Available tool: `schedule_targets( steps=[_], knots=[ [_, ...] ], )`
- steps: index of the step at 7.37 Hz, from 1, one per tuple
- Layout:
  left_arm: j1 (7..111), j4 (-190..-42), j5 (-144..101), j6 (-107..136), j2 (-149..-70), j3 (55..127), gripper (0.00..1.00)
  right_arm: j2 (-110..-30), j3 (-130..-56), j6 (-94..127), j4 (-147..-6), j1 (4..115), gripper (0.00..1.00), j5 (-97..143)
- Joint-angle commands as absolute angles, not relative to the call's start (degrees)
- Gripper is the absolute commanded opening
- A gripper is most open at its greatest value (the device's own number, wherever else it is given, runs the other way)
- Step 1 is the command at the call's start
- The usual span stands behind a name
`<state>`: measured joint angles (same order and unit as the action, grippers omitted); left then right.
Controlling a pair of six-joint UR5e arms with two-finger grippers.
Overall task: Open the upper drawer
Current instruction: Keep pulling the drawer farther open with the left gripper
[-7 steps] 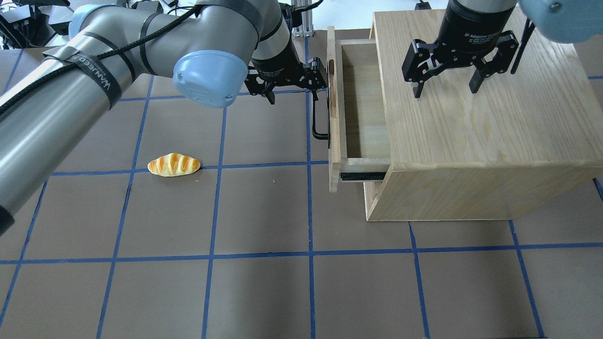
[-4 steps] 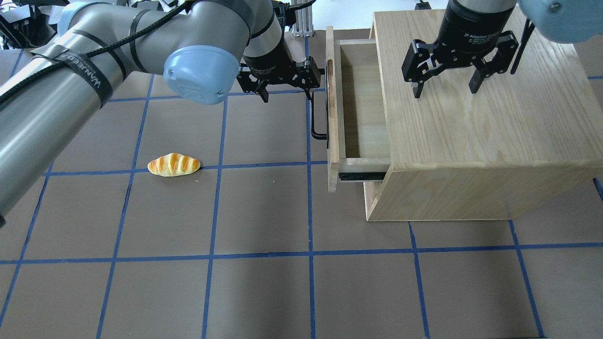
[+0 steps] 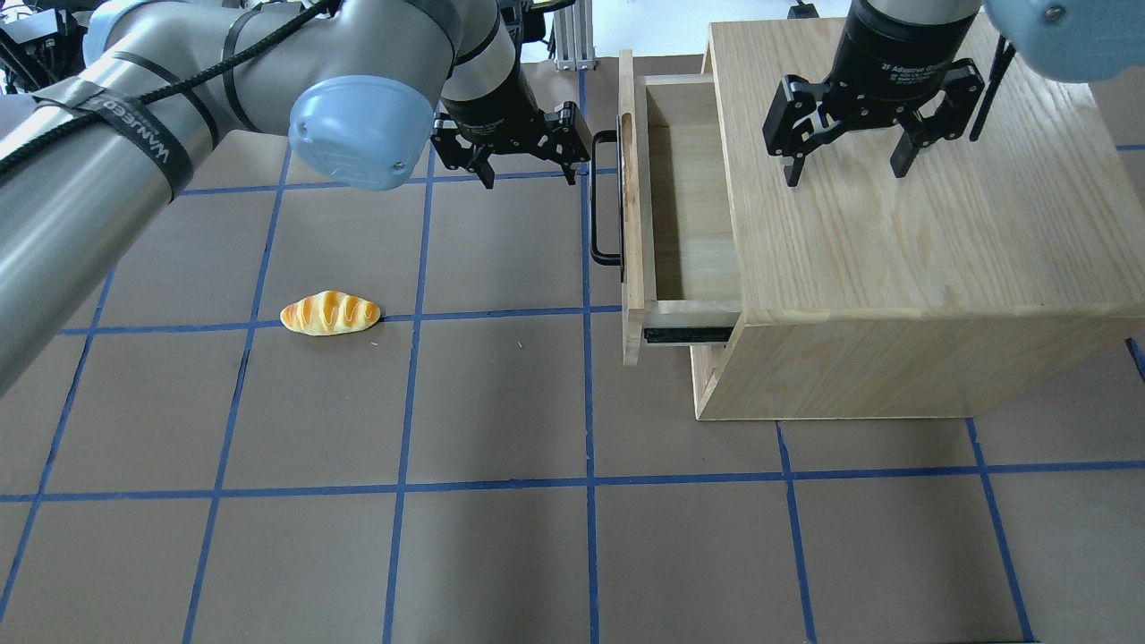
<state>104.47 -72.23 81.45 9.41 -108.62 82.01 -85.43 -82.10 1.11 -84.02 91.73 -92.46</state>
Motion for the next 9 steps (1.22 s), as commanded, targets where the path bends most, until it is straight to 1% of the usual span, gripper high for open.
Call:
schedule_targets(
  steps=[1,9],
  knots=[
    [104.94,-71.55,77.55,11.85,-109.42,81.3,1.0,-85.43,-82.18,1.14,-84.02,91.76,1.0,-92.46],
    [104.94,-71.37,77.25,11.51,-111.18,81.47,1.0,-85.43,-82.09,1.14,-84.02,91.76,1.0,-92.46]
  ],
)
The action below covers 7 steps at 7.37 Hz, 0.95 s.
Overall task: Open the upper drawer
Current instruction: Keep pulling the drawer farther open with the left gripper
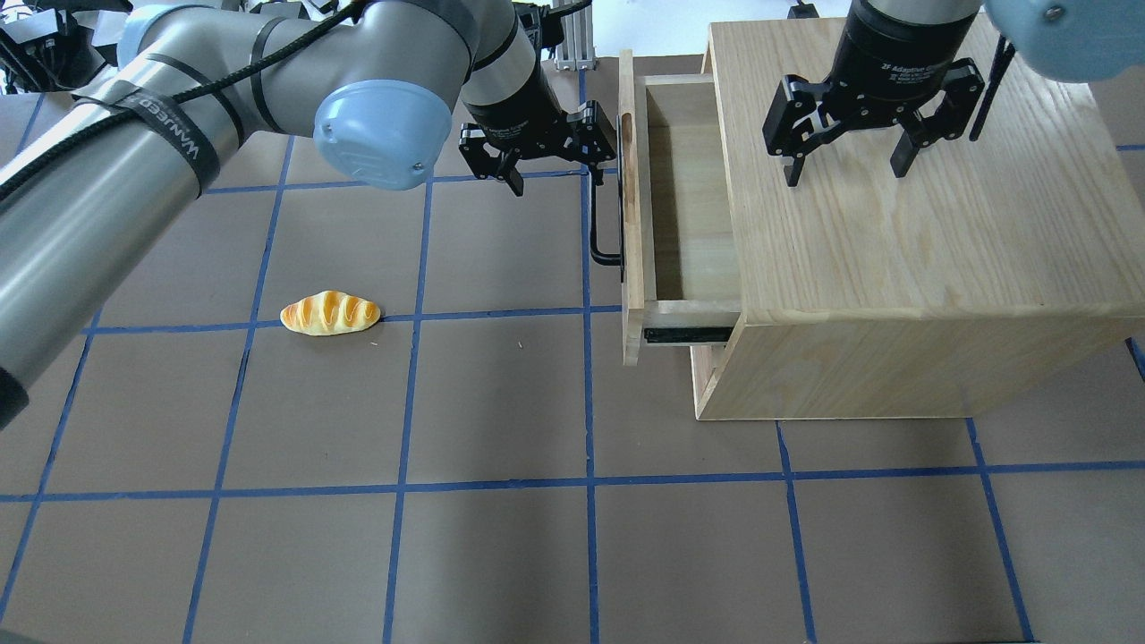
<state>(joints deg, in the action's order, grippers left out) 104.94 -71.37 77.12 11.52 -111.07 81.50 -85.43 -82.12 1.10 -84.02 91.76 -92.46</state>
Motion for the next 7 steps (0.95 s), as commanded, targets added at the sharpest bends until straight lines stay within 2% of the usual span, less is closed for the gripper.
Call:
schedule_targets(
  steps=[1,7],
  knots=[
    [104.94,-71.37,77.52,11.17,-111.27,81.39,1.0,-85.43,-82.09,1.14,-84.02,91.76,1.0,-92.46],
    [104.77,-71.72,80.86,9.67,-111.36,81.21,1.0,-85.43,-82.09,1.05,-84.02,91.76,1.0,-92.46]
  ],
)
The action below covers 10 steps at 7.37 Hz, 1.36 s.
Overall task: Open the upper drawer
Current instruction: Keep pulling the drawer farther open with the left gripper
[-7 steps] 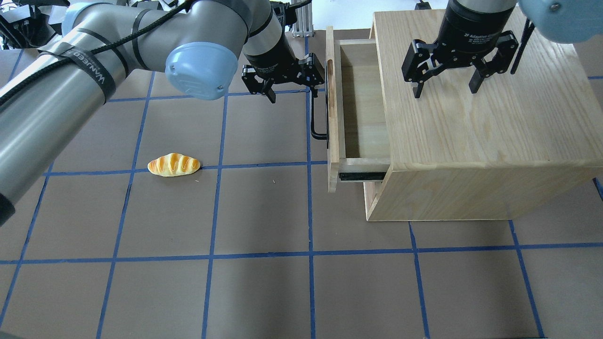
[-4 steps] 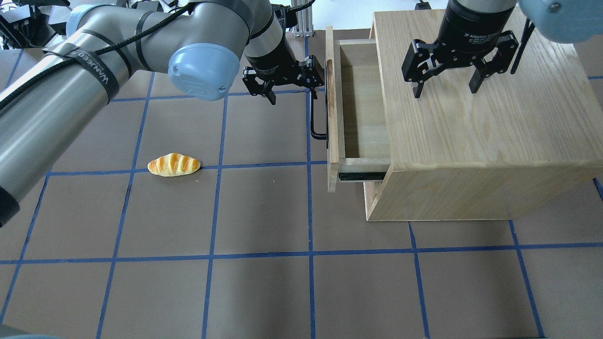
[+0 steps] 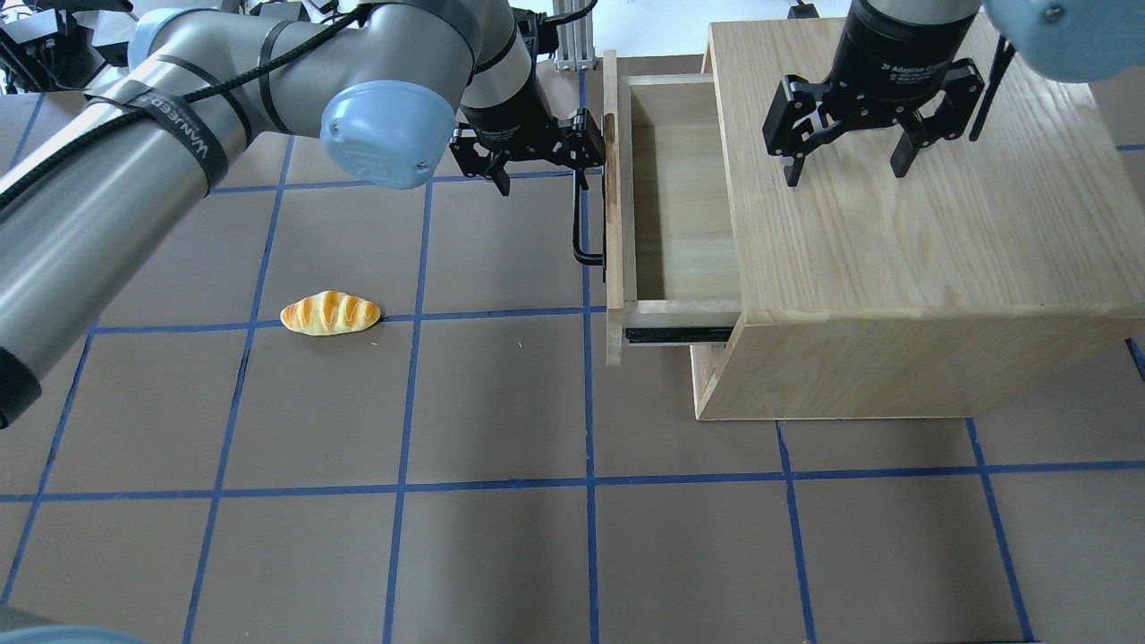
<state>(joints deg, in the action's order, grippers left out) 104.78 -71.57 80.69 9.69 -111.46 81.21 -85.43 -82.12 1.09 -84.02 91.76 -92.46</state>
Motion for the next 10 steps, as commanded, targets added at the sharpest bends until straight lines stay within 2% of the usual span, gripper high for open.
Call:
schedule_targets(
  steps=[1,10],
  knots=[
    [104.77,-72.24,80.95,9.58,-110.75,81.3,1.0,-85.43,-82.09,1.14,-84.02,91.76,1.0,-92.46],
    [104.41,-72.25,83.06,5.98,-110.57,81.39,1.0,-85.43,-82.09,1.14,-84.02,91.76,1.0,-92.46]
  ],
)
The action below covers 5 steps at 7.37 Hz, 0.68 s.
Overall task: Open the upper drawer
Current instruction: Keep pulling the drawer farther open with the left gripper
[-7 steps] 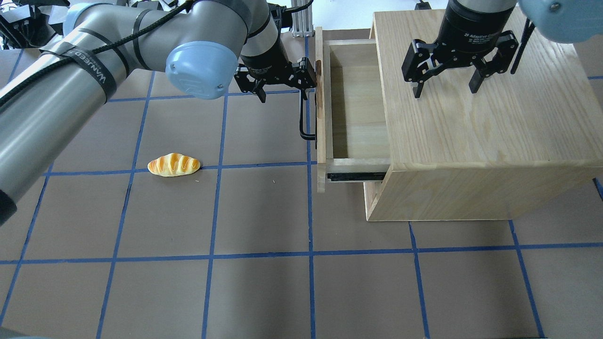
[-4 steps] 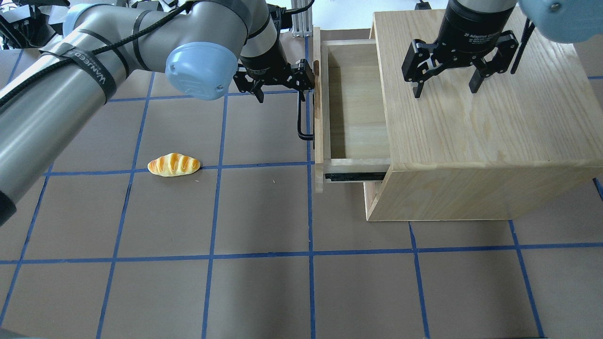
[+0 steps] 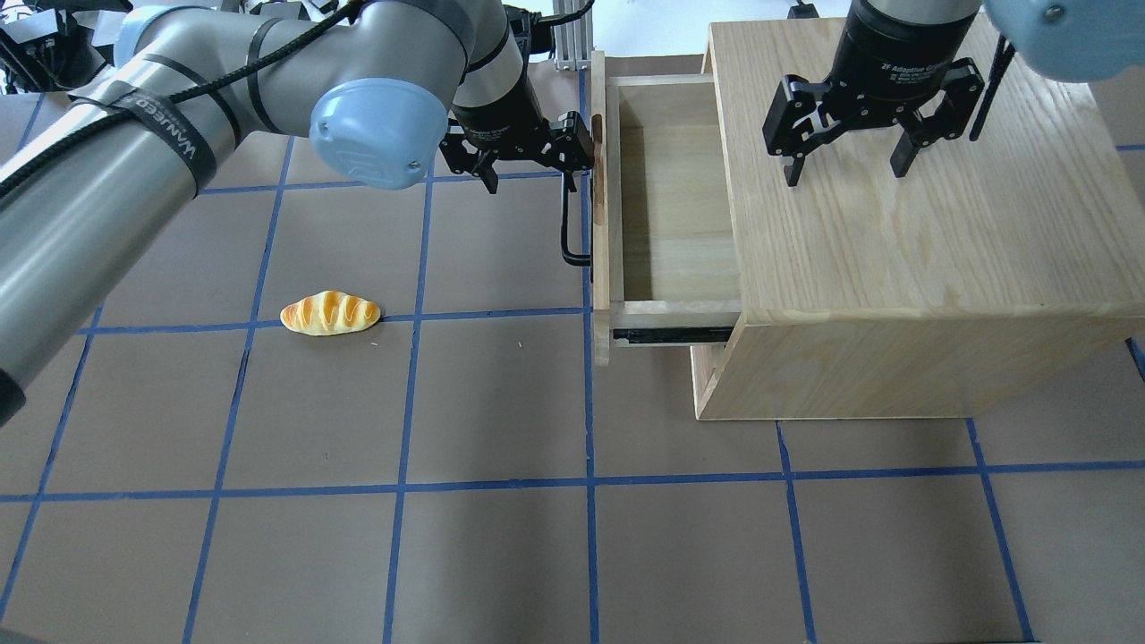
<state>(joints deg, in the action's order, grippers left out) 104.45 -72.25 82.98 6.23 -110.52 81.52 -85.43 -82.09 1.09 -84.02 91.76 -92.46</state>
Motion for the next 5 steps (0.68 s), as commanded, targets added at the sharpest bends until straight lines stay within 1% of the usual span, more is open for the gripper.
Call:
schedule_targets(
  steps=[1,5],
  knots=[
    [104.41,-72.33,83.4,5.19,-110.57,81.39,1.0,-85.43,-82.09,1.06,-84.02,91.76,1.0,-92.46],
    [104.24,-72.69,83.41,4.75,-110.22,81.39,1.0,-85.43,-82.09,1.05,-84.02,91.76,1.0,-92.46]
  ],
)
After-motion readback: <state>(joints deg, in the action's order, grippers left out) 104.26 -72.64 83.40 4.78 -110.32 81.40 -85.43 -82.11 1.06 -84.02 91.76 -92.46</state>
